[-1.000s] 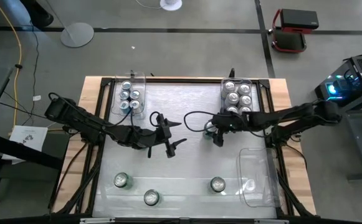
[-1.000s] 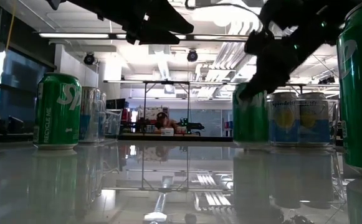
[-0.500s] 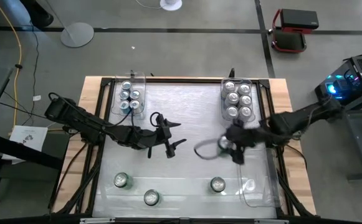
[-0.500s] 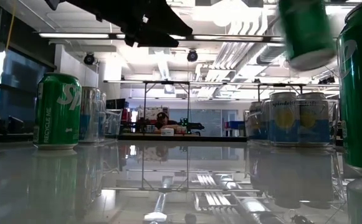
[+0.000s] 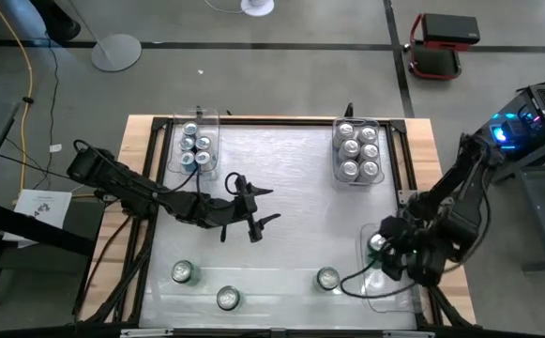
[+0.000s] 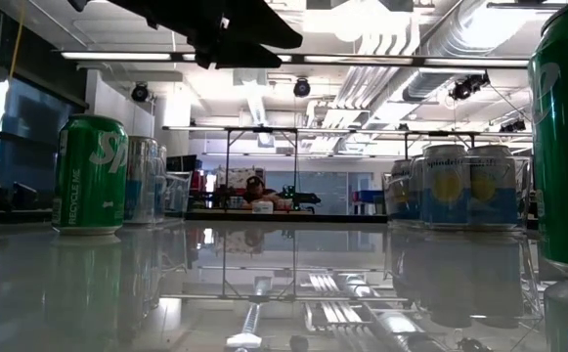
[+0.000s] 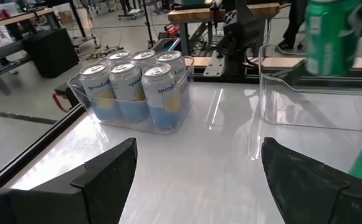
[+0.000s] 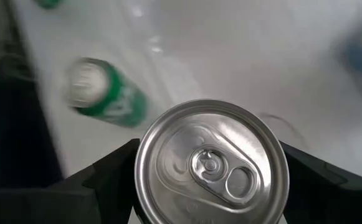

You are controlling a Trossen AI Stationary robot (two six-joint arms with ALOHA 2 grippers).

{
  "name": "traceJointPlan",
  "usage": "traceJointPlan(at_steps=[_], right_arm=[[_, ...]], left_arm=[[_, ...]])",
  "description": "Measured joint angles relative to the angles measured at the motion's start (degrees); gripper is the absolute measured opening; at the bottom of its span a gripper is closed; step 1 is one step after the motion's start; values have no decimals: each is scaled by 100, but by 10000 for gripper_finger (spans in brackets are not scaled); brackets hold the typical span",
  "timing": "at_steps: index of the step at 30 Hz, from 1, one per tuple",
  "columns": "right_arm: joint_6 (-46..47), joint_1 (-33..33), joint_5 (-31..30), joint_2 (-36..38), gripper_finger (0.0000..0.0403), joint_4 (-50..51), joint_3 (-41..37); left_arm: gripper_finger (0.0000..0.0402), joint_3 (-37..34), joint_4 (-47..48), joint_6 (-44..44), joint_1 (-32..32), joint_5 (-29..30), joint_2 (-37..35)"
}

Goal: Sort soda cans
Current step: Put the green soda can into the bottom transparent bin

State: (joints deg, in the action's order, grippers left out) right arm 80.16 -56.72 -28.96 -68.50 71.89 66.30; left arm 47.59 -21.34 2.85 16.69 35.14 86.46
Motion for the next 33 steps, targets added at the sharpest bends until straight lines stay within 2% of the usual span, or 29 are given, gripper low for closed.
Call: traceJointPlan(at_steps=[3, 9, 14, 24, 33], right_arm=[[574, -298, -220, -166, 291, 368, -161], [1204, -744, -394, -200, 291, -52, -1056], [1770, -932, -946, -195, 291, -363, -1750], [1880, -954, -1450, -184, 291, -1125, -2681], [1899, -947, -1447, -178, 300, -1124, -2758]], left_arm=[[319, 0, 2, -2, 0, 2, 0], [319, 0, 2, -4, -2, 2, 0], [319, 0, 2, -4, -2, 2, 0], [319, 0, -203, -11, -10, 2, 0], [319, 0, -244, -9, -17, 0, 0]])
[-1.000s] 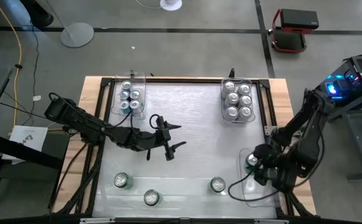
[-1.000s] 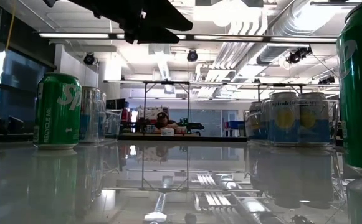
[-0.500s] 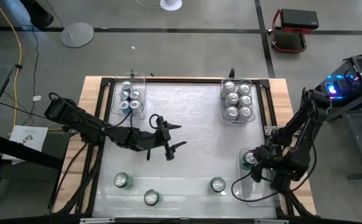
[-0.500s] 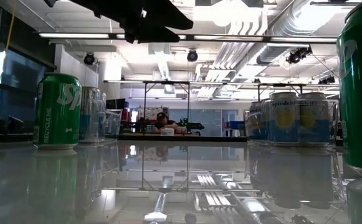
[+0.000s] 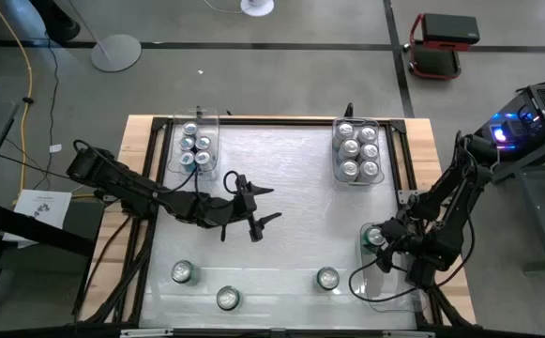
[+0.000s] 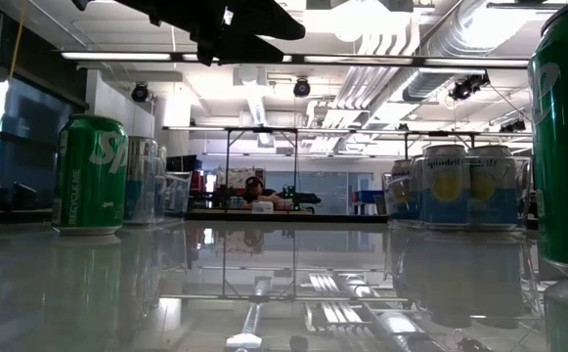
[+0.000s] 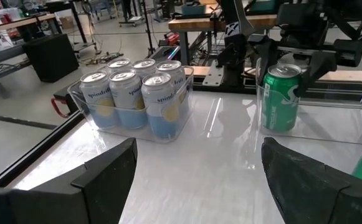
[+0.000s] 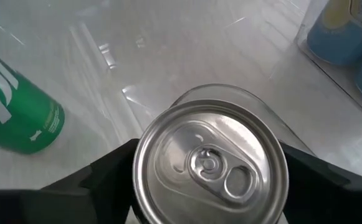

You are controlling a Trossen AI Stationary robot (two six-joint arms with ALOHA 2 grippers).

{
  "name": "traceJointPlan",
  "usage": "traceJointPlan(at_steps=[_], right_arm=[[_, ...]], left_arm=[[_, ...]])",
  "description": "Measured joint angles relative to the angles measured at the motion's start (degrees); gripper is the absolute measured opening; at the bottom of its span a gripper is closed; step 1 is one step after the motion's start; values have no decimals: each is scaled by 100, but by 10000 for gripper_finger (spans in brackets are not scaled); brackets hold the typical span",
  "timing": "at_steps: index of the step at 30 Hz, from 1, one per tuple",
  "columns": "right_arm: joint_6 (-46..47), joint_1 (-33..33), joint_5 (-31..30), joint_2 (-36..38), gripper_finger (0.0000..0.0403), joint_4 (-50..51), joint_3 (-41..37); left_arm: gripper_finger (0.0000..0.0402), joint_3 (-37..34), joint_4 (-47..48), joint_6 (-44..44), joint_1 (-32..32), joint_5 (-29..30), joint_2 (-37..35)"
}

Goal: Sort soda cans
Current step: Put the green soda can into the bottom transparent bin

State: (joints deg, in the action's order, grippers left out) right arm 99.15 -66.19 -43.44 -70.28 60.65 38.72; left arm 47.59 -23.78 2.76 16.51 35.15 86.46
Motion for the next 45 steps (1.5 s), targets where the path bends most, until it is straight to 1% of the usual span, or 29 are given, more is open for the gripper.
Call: traceJointPlan(at_steps=[2, 5, 8, 16, 18, 20, 21, 23, 26, 28, 31, 33, 35, 37, 38, 40, 42, 45], right_arm=[[133, 7, 75, -2, 329, 38, -1], [306, 47, 557, -13, 367, 312, 41], [349, 111, 996, -13, 378, 853, 340], [244, 109, 962, -21, 379, 2258, 1635], [158, 133, 869, -61, 379, 2316, 1950], [51, 244, 626, -203, 379, 2259, 2209], [-90, 330, 486, -307, 380, 2164, 2326], [-698, 549, 184, -604, 380, 1694, 2516], [-2187, 894, -106, -1141, 380, 544, 2663], [-3266, 1146, -49, -1476, 380, -360, 2702], [-4428, 1561, 565, -1859, 380, -1533, 2746], [-4950, 1798, 1054, -2021, 380, -2139, 2808], [-5276, 2000, 1460, -2126, 381, -2391, 2871], [-5391, 2139, 1815, -2188, 381, -2380, 2929], [-5413, 2190, 1953, -2199, 381, -2317, 2956], [-5422, 2236, 2118, -2198, 381, -2263, 3018], [-5429, 2222, 2166, -2197, 381, -2138, 3101], [-5464, 2188, 2188, -2197, 381, -1907, 3218]], left_arm=[[319, 0, -3, 0, 0, 1, 0], [319, 0, 1, 0, 0, 0, 0], [319, 0, 10, 0, 0, 1, 0], [319, 0, 34, 0, 2, -1, 0], [319, 0, 34, 0, 2, -1, 0], [319, 0, 36, 0, 2, -1, 0], [319, 0, 38, 0, 2, -1, 0], [319, 0, 38, 0, 2, -1, 0], [319, 0, 38, 0, 2, -1, 0], [319, 0, 38, 2, 2, -3, 0], [319, 0, 36, 15, 2, -67, 0], [319, 0, 36, 15, 2, -144, 0], [319, 0, 33, 15, 2, -161, 0], [319, 0, 32, 19, 2, -177, 0], [319, 0, 32, 43, 2, -254, 0], [319, 0, -10, 137, -2, -660, 0], [319, 0, -159, 176, -69, -1421, 18], [319, 2, -561, 136, -195, -2665, 237]])
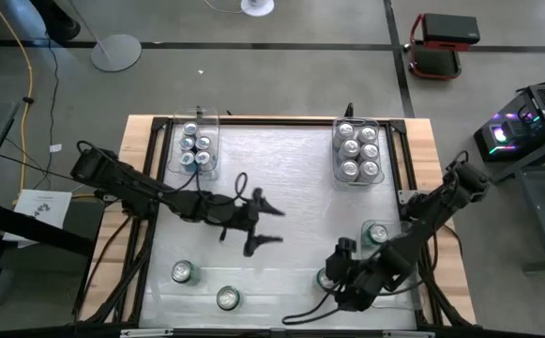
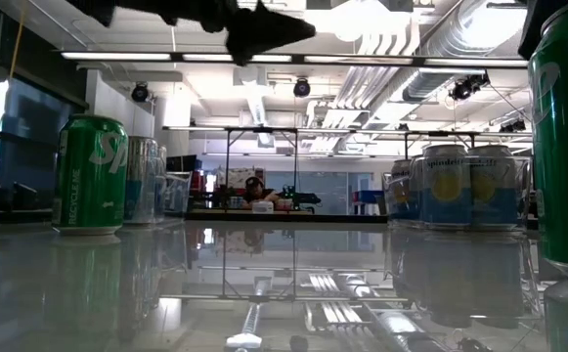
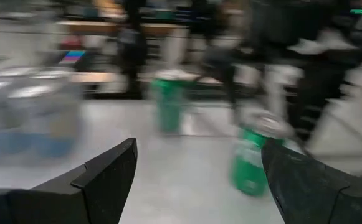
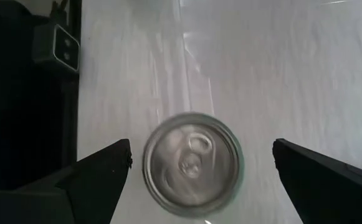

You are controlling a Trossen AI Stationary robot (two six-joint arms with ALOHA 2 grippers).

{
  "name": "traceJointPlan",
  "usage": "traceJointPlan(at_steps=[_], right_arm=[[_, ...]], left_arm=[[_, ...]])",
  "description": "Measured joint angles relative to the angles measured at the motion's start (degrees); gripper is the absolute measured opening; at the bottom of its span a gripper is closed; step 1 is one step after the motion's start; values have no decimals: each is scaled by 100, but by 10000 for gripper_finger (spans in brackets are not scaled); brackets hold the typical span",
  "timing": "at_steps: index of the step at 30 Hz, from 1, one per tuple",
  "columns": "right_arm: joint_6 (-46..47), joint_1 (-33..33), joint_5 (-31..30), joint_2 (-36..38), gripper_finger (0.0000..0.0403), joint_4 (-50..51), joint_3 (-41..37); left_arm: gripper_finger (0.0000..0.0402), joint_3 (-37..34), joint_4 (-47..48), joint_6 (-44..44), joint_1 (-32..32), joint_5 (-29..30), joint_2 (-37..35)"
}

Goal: Sort soda cans
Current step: Put the green soda can into the bottom transparent bin

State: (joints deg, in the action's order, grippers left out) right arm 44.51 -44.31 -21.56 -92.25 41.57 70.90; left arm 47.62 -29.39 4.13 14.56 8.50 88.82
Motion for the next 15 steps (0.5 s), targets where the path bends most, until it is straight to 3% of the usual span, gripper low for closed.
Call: traceJointPlan(at_steps=[7, 15], right_arm=[[176, -3, 41, 7, 381, 555, 39], [332, -92, 76, 7, 381, 430, 39]], left_arm=[[319, 698, -266, -436, -181, -2333, 1231], [319, 2067, 454, -822, -529, -2926, 2487]])
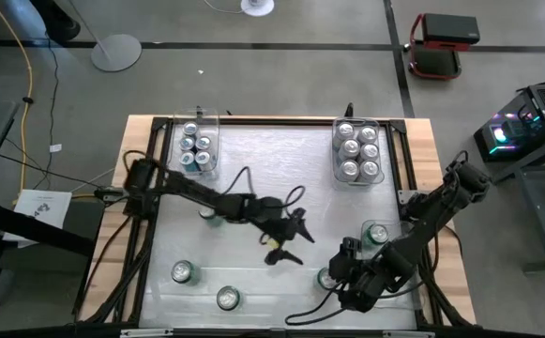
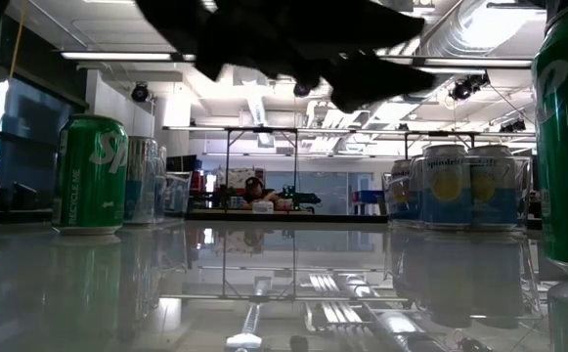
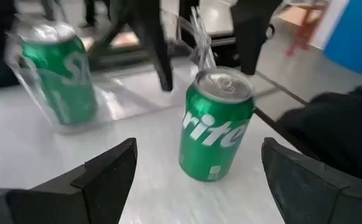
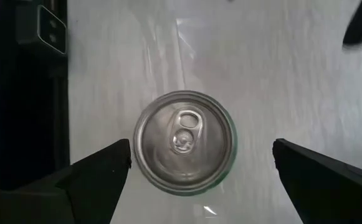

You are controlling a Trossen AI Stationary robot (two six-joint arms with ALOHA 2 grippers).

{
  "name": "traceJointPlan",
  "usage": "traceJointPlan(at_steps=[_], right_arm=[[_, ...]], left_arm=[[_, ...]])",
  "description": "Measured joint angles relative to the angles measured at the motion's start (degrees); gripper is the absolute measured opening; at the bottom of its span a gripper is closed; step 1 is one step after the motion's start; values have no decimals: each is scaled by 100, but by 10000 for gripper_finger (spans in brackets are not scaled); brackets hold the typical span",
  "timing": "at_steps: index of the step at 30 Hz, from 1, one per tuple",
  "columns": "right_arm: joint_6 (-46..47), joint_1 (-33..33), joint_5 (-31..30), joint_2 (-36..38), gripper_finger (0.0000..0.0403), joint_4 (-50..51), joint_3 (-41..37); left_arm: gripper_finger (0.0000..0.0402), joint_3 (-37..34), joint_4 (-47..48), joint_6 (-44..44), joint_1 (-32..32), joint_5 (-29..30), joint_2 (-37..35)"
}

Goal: Sort soda cans
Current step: Put the green soda can into the bottom transparent bin

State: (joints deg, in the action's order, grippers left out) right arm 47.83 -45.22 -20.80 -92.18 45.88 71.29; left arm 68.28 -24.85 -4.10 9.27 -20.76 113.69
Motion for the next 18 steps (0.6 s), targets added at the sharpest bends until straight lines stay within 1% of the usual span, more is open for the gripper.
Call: traceJointPlan(at_steps=[3, 6, 8, 11, 14, 18], right_arm=[[174, -65, -4, 0, 381, -81, 0], [578, -168, -7, 0, 381, -104, 0], [763, -251, -83, -36, 381, -97, 0], [766, -342, -296, -202, 381, 20, 0], [781, -341, -311, -377, 381, 153, 0], [1028, -283, -265, -520, 381, 352, 0]], left_arm=[[319, 494, 159, 2, -130, -842, 419], [319, 981, 130, 31, -210, -1683, 811], [319, 1301, 139, 51, -250, -2135, 1077], [319, 1768, 157, 102, -294, -2727, 1451], [319, 2189, 137, 219, -293, -2984, 1762], [319, 2522, 224, 381, -278, -2996, 2024]])
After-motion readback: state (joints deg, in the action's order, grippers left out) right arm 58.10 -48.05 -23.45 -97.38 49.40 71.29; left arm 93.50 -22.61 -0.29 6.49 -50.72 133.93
